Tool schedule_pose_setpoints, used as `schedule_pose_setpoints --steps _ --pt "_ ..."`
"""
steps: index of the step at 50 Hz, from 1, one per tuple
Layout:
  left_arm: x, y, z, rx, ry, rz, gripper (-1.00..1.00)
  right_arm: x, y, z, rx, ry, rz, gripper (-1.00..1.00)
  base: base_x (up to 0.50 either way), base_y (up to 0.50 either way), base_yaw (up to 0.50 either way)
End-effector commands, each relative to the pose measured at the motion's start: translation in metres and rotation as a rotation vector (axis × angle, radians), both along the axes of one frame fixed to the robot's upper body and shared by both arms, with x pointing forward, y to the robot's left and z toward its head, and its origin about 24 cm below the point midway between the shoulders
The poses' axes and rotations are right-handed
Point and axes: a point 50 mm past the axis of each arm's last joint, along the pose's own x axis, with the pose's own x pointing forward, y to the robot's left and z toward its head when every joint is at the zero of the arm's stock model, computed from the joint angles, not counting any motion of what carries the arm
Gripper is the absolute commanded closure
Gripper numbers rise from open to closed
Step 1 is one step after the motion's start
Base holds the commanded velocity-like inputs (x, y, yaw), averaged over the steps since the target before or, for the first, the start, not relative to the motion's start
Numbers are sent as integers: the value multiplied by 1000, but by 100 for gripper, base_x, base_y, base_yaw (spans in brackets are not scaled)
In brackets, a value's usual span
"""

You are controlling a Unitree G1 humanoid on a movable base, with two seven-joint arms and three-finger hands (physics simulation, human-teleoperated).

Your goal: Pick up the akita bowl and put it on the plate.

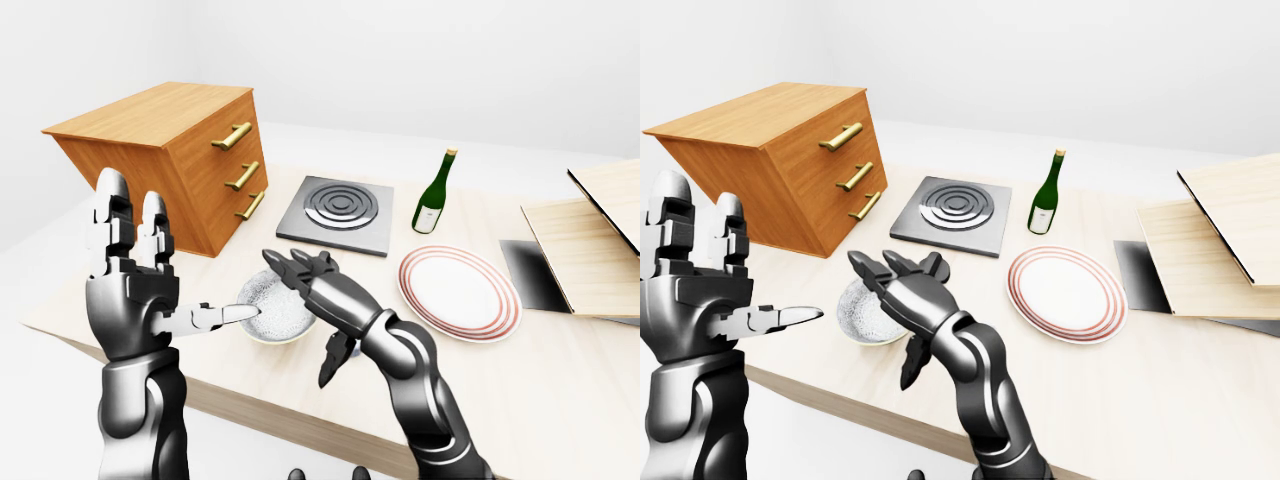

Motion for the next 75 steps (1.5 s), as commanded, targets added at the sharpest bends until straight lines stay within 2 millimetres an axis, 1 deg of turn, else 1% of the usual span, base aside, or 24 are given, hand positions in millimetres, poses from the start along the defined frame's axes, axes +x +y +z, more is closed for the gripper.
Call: schedule_pose_setpoints --steps 1,6,8,12,17,23,30,35,38,49,56,60,63,66,71,75 --pt "0 0 0 1 -1 -1 -100 12 -2 -1 -38 1 -42 -100 0 0 0" --pt "1 0 -2 0 9 0 -100 15 -1 -2 -58 -1 -50 -100 0 0 0" --pt "0 0 0 -1 -1 0 -100 15 0 -2 -64 -3 -52 -100 0 0 0" --pt "0 0 0 -1 1 0 -100 18 0 -8 -76 24 -56 -100 0 0 0" --pt "-1 0 0 -1 0 -2 -100 19 3 -10 -101 20 -62 -100 0 0 0" --pt "-1 -1 0 0 -1 -2 -100 25 3 -18 -130 52 -70 -100 0 0 0" --pt "-2 0 1 -3 -6 0 -100 26 6 -27 -184 71 -80 -100 0 0 0" --pt "-1 0 0 -3 -3 0 -100 27 7 -29 -216 68 -87 -100 0 0 0" --pt "-2 1 2 -4 -10 1 -100 29 8 -37 -236 102 -91 -100 0 0 0" --pt "-1 1 1 -4 -8 1 -100 21 4 -50 -288 121 -101 -100 0 0 0" --pt "-1 1 2 -4 -10 2 -100 23 6 -48 -299 111 -110 -100 0 0 0" --pt "-1 2 2 -5 -10 2 -100 27 7 -38 -309 63 -125 -100 0 0 0" --pt "-2 2 3 -7 -16 5 -100 29 7 -35 -313 54 -131 -100 0 0 0" --pt "-3 2 4 -8 -22 5 -100 33 6 -37 -320 64 -134 -100 0 0 0" --pt "-2 2 4 -8 -19 4 -100 38 -3 -53 -374 115 -146 -100 0 0 0" --pt "-2 2 3 -8 -17 4 -100 39 -7 -54 -380 117 -163 -100 0 0 0"
